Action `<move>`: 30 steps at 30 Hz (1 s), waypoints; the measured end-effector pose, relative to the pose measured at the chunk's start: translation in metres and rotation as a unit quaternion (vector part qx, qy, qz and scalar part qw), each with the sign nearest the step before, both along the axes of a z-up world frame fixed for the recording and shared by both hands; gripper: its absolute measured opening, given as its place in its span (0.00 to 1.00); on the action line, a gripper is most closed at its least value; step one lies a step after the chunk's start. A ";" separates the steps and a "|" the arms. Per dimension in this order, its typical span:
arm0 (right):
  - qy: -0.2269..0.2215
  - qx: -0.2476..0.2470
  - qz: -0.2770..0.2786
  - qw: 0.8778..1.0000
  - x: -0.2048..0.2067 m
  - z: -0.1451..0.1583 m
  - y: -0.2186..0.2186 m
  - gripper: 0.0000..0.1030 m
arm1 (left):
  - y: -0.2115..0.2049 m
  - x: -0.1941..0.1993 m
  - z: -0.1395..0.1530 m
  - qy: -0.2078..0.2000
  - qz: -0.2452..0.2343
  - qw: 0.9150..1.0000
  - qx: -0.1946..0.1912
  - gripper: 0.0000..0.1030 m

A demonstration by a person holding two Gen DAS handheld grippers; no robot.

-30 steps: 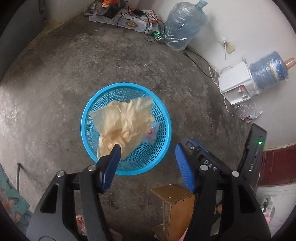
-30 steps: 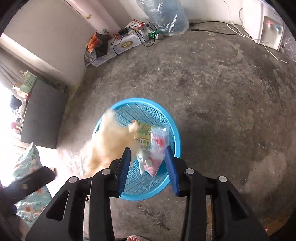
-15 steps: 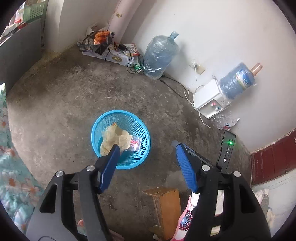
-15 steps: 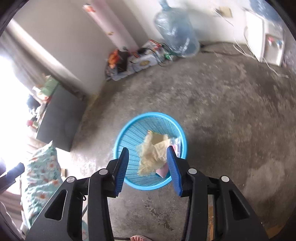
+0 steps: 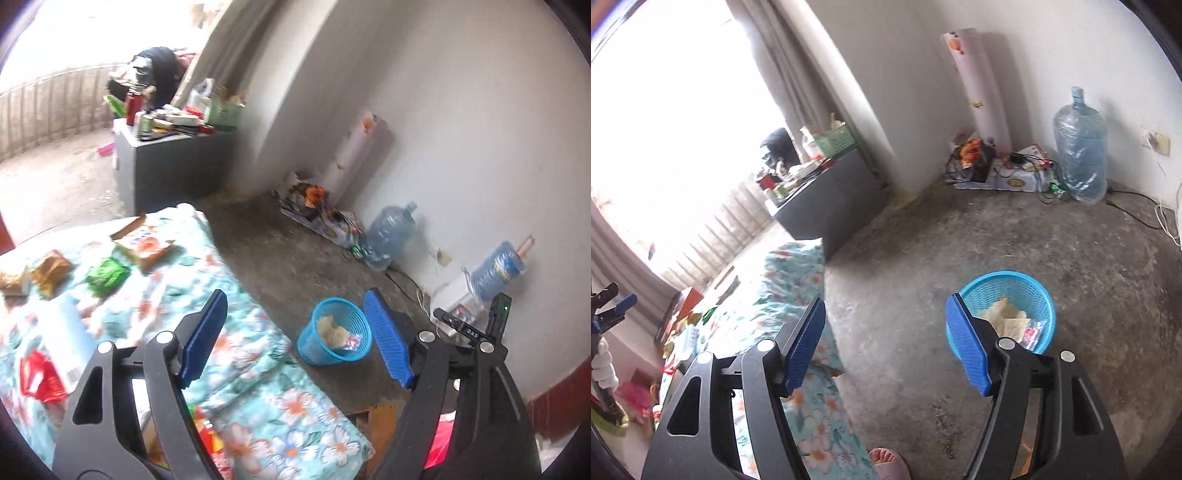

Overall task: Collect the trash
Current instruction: 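Move both open tools back over the trash on the bed, then grasp the red plastic wrapper with the left tool while the right tool grasps the white-blue box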

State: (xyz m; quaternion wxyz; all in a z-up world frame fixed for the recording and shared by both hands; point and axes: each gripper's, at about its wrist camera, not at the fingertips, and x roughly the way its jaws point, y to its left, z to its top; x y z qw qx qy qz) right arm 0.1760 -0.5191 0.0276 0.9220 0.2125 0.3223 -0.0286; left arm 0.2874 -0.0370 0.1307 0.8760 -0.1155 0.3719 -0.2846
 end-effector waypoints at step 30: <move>0.147 -0.050 0.379 0.912 0.163 0.035 0.440 0.77 | 0.262 0.029 -0.166 0.221 0.190 0.956 -0.009 0.71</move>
